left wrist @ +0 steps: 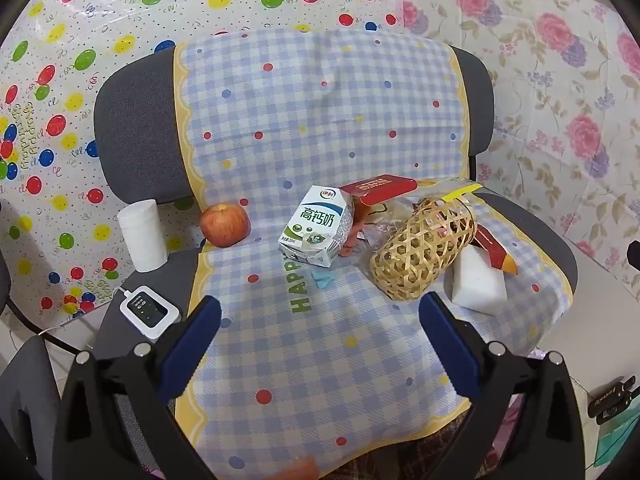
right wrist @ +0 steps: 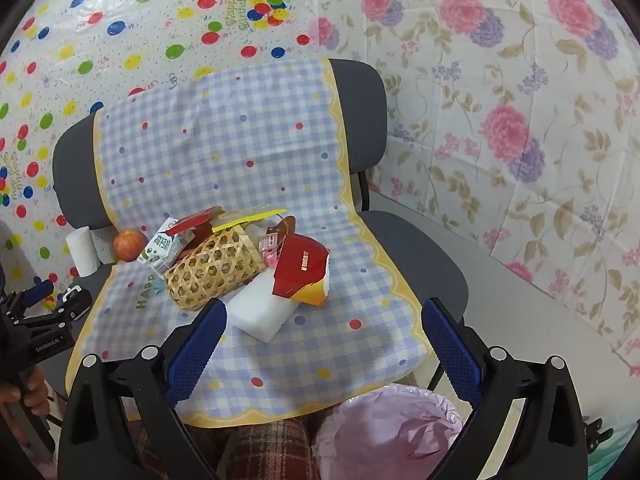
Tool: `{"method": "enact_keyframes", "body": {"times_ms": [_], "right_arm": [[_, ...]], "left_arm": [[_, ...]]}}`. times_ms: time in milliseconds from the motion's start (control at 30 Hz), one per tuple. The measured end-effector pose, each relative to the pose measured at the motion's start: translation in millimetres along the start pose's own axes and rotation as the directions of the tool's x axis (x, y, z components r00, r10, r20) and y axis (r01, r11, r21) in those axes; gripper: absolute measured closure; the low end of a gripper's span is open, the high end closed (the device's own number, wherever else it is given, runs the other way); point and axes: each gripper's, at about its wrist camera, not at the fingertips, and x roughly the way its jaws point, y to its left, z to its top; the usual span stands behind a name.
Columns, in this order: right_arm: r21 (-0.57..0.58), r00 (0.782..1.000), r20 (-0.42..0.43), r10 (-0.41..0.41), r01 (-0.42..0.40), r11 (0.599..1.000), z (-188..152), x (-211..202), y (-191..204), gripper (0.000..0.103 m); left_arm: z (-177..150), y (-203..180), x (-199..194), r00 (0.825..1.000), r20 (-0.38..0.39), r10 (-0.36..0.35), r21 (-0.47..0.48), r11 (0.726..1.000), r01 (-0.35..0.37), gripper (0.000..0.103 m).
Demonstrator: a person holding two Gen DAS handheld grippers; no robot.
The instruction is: Collect trash
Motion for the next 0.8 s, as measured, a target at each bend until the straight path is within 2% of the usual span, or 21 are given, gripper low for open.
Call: {"method": "enact_keyframes", "body": {"times_ms": [800], "right_arm": [[-0.005, 1.000, -0.006, 0.001, -0.001, 1.000, -2.8, 4.1, 2.8, 0.006]], "left_arm": [[-0.4, 0.1, -0.8, 1.000, -0.001, 0.001, -0.001, 1.000, -0.001, 0.007]]}}
